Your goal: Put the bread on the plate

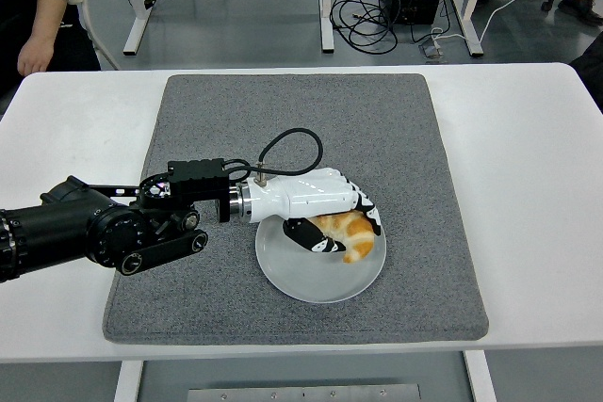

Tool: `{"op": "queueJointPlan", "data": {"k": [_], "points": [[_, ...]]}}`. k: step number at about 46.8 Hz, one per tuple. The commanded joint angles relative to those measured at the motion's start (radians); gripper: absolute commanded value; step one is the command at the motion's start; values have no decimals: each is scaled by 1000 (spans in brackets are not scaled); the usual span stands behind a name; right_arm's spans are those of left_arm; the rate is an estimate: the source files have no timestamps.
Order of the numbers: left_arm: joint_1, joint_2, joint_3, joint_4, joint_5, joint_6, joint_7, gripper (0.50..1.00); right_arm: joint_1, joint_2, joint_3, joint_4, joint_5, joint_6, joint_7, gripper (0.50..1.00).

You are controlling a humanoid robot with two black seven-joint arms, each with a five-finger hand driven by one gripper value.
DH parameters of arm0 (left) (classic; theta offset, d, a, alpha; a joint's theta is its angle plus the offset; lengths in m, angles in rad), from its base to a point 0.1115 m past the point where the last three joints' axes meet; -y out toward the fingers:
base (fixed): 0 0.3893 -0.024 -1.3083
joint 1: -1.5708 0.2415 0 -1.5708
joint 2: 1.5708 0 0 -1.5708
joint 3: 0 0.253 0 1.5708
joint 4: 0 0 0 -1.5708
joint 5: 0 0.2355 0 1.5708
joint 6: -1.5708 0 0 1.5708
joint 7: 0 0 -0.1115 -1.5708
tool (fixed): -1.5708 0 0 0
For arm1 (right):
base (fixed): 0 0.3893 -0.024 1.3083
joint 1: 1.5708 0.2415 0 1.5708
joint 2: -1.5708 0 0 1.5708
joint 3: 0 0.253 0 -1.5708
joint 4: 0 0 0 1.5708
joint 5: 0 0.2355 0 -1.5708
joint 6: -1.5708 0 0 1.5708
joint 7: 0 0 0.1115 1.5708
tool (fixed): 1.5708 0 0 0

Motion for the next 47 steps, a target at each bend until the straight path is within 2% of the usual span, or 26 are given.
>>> {"op": "queueJointPlan", "data": {"k": [1,32,47], "points": [[19,0,0,3,0,9,0,500,0,0,0,0,0,-1,0,1000],[94,30,-11,11,-35,18,0,500,0,0,0,1,0,-1,0,1000],[97,39,-14,9,-66,18,0,500,0,0,0,1,0,-1,0,1000]]}}
